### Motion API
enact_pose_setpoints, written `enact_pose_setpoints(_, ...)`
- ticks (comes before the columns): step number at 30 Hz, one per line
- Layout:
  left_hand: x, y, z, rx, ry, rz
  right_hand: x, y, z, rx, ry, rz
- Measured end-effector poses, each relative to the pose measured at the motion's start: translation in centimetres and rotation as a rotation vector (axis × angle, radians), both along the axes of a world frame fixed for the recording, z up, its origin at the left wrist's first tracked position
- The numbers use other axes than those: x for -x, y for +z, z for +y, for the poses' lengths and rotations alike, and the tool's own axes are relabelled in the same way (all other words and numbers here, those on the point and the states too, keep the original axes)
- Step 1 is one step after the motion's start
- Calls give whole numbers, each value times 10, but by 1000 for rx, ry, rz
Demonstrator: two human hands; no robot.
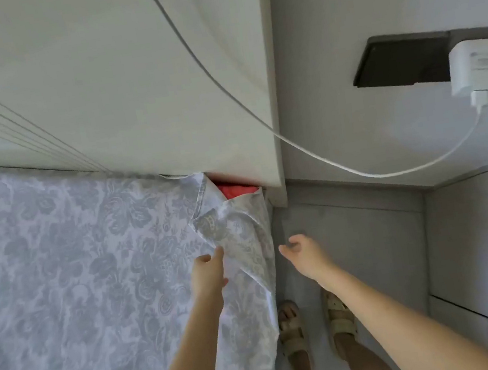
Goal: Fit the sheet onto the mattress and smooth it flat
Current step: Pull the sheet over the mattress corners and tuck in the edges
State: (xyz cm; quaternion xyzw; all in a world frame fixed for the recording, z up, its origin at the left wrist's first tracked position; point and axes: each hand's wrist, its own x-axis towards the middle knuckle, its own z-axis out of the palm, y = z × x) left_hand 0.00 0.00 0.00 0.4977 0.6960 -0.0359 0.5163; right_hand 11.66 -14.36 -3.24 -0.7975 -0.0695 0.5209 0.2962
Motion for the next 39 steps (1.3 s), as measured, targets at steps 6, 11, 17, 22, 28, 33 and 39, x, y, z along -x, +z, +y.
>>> enact_pose_setpoints(6, -11, -28, 6, -59, -24, -95, 12, -42, 41, -55, 74, 33)
enact_pose_setpoints(11, -17, -1, 9, -291, -186, -140, 21, -47, 28, -35, 39, -266)
enact_pose_setpoints(17, -63, 42, -4, -384, -591, -203, 1, 7, -51, 3, -16, -616)
enact_pose_setpoints(22, -104, 40, -25, -435, -726, -153, 4, 40, -95, 21, -27, -723)
enact_pose_setpoints(28, -129, 29, -20, -451, -686, -168, -2, 27, -82, 25, -70, -707)
enact_pose_setpoints(33, -126, -2, -14, -191, -717, -92, -16, -18, -75, 182, 6, -637)
enact_pose_setpoints(39, -41, 2, -34, -303, -635, 62, -38, -41, -64, 296, 305, -543)
